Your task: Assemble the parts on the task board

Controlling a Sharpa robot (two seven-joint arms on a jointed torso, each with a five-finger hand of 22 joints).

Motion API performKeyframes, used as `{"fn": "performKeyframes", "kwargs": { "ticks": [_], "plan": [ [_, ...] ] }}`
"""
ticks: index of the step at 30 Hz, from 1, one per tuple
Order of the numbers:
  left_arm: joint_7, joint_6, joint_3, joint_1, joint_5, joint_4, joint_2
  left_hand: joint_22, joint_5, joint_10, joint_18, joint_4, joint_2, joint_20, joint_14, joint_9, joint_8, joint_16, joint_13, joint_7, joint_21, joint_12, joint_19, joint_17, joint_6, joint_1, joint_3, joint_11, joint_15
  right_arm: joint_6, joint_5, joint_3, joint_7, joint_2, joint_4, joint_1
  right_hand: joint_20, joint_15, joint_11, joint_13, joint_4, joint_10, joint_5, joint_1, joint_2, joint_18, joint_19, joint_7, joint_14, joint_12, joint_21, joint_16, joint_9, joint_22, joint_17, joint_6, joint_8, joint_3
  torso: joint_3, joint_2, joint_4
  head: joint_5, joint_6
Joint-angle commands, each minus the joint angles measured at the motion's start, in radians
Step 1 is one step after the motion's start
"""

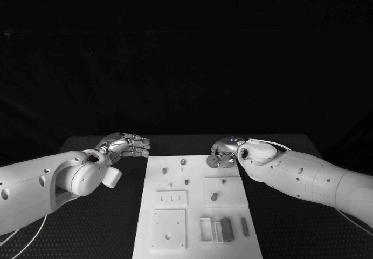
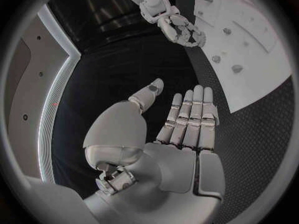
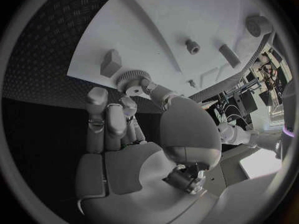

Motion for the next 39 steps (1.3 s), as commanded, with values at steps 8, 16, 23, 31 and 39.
{"fn": "performKeyframes", "kwargs": {
  "ticks": [8, 16, 23, 31, 39],
  "plan": [
    [0.012, 0.013, 0.001, 0.001, -0.004, 0.006, -0.002, 0.000, -0.005, -0.002, -0.003, 0.003, 0.000, 0.000, 0.003, 0.001, -0.005, -0.005, -0.001, 0.027, -0.008, -0.005, 0.005, 0.001, -0.002, -0.012, -0.005, 0.002, 0.003, 0.058, -0.069, -0.026, -0.013, 0.004, 0.006, -0.024, 0.006, -0.001, -0.004, -0.008, -0.026, -0.003, -0.001, 0.000, 0.001, 0.069, -0.007, 0.025, 0.001, 0.008, 0.009, -0.002, 0.005, 0.020, 0.001, 0.069, 0.011, 0.000, 0.0008, 0.000, -0.0017, 0.001, 0.000],
    [0.012, 0.014, 0.001, 0.001, -0.004, 0.007, -0.003, 0.000, -0.005, -0.002, -0.003, 0.003, 0.000, 0.000, 0.003, 0.001, -0.005, -0.006, -0.001, 0.026, -0.008, -0.005, 0.005, 0.002, -0.002, -0.012, -0.005, 0.002, 0.003, 0.046, -0.088, -0.031, -0.031, 0.007, 0.013, -0.032, 0.008, -0.004, -0.007, -0.014, -0.017, -0.001, -0.001, -0.011, -0.019, 0.069, -0.005, 0.022, 0.003, 0.008, 0.010, -0.004, 0.008, 0.018, 0.002, 0.078, 0.013, 0.004, 0.0015, 0.000, 0.0000, -0.003, -0.001],
    [0.012, 0.014, 0.001, 0.001, -0.004, 0.008, -0.003, 0.000, -0.005, -0.002, -0.003, 0.003, 0.000, 0.000, 0.003, 0.001, -0.005, -0.006, -0.001, 0.025, -0.008, -0.005, 0.005, 0.002, -0.002, -0.012, -0.005, 0.002, 0.003, 0.037, -0.088, -0.033, -0.032, 0.009, 0.013, -0.036, 0.009, -0.006, -0.009, -0.017, -0.008, 0.001, -0.001, -0.015, -0.019, 0.069, -0.003, 0.019, 0.004, 0.009, 0.010, -0.005, 0.011, 0.018, 0.003, 0.086, 0.016, 0.008, 0.0013, 0.000, -0.0005, -0.003, -0.001],
    [0.012, 0.012, 0.001, 0.001, -0.004, 0.008, -0.004, 0.000, -0.005, -0.002, -0.003, 0.003, 0.001, 0.000, 0.003, 0.001, -0.005, -0.006, -0.001, 0.025, -0.008, -0.006, 0.005, 0.002, -0.001, -0.012, -0.004, 0.002, 0.003, -0.031, -0.088, -0.033, -0.047, 0.003, 0.022, -0.036, 0.009, -0.013, -0.017, -0.024, 0.007, 0.010, -0.001, -0.025, -0.010, 0.069, 0.000, 0.011, 0.007, 0.012, 0.011, -0.006, 0.020, 0.018, 0.008, 0.109, 0.026, 0.011, 0.0022, 0.000, -0.0003, -0.003, 0.002],
    [0.013, 0.012, 0.001, 0.001, -0.004, 0.007, -0.003, 0.000, -0.005, -0.002, -0.003, 0.003, 0.001, 0.000, 0.003, 0.001, -0.005, -0.007, -0.001, 0.024, -0.009, -0.006, 0.005, 0.002, -0.001, -0.012, -0.004, 0.002, 0.003, -0.080, -0.090, -0.033, -0.069, -0.005, 0.045, -0.036, 0.007, -0.020, -0.024, -0.028, 0.014, 0.021, -0.001, -0.029, -0.011, 0.069, 0.004, 0.004, 0.009, 0.014, 0.013, -0.006, 0.028, 0.018, 0.012, 0.128, 0.034, 0.011, 0.0028, 0.001, -0.0004, -0.002, 0.003]
  ]
}}
